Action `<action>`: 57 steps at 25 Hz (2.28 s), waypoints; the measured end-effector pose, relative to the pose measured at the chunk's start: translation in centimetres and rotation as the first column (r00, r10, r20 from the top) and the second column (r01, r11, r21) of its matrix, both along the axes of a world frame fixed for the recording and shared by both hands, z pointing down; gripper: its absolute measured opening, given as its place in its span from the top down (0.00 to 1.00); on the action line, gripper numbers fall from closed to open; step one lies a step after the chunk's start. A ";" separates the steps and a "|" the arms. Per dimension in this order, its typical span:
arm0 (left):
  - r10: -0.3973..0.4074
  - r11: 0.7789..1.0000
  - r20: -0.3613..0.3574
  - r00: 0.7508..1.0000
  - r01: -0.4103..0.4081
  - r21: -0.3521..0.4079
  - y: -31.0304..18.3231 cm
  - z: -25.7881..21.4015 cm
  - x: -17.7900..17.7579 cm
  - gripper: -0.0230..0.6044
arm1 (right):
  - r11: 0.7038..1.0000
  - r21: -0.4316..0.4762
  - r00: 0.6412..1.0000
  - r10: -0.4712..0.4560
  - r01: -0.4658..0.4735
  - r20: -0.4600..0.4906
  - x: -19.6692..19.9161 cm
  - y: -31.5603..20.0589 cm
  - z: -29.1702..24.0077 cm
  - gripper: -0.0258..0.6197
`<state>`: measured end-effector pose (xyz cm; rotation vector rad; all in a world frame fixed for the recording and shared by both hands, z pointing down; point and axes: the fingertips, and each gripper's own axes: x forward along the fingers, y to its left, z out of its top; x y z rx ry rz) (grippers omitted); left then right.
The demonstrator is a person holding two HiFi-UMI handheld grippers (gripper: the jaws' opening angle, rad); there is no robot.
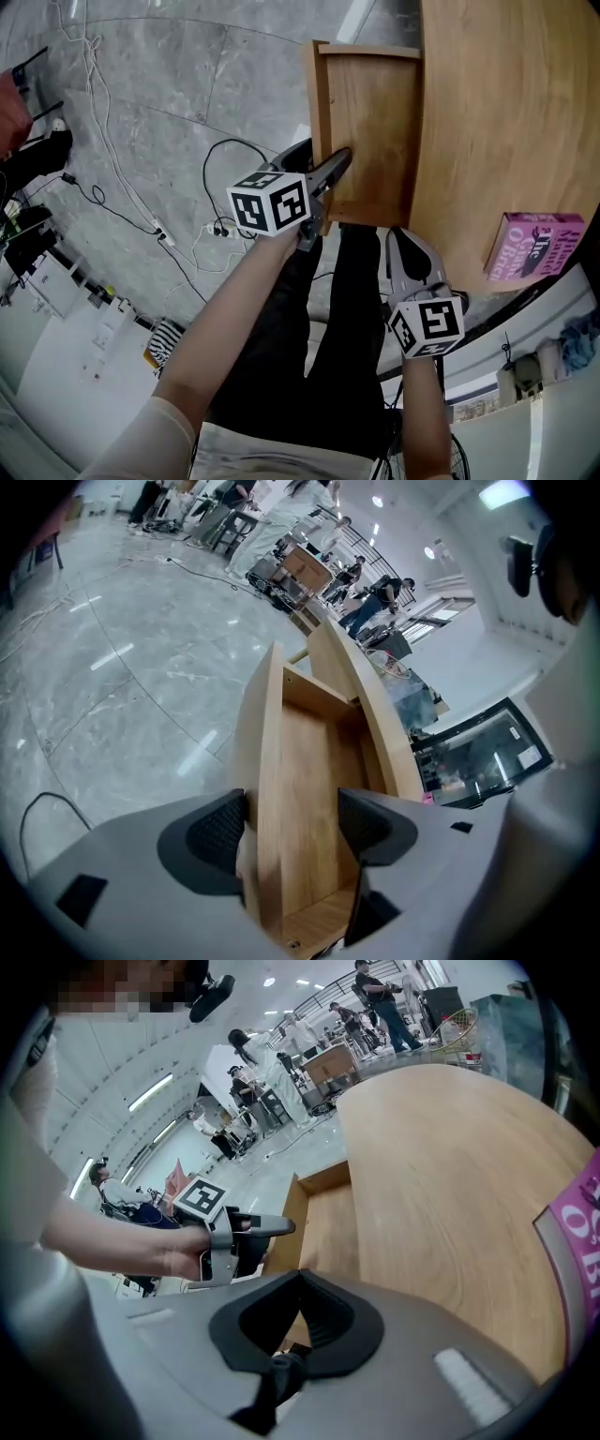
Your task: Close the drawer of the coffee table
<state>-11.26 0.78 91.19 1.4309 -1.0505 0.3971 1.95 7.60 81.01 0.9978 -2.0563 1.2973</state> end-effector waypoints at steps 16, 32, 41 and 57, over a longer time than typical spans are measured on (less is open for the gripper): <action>0.086 0.996 -0.140 0.986 -0.082 0.032 -1.2 -2.9 8.2 0.46 | 0.999 0.022 0.999 0.045 -0.046 0.025 1.2 0.3 -1.0 0.94; 0.165 0.985 -0.279 0.946 -0.147 0.085 -2.4 -4.1 14.1 0.40 | 0.992 0.011 0.992 0.122 -0.122 0.024 5.0 1.7 -0.1 0.94; 0.200 0.979 -0.293 0.935 -0.180 0.095 -2.8 -4.4 16.5 0.39 | 0.990 0.014 0.990 0.141 -0.141 0.027 6.4 1.2 -0.1 0.94; 0.242 0.969 -0.360 0.901 -0.204 0.141 -3.2 -4.5 19.5 0.39 | 0.985 0.001 0.984 0.171 -0.171 0.040 7.8 0.8 1.0 0.94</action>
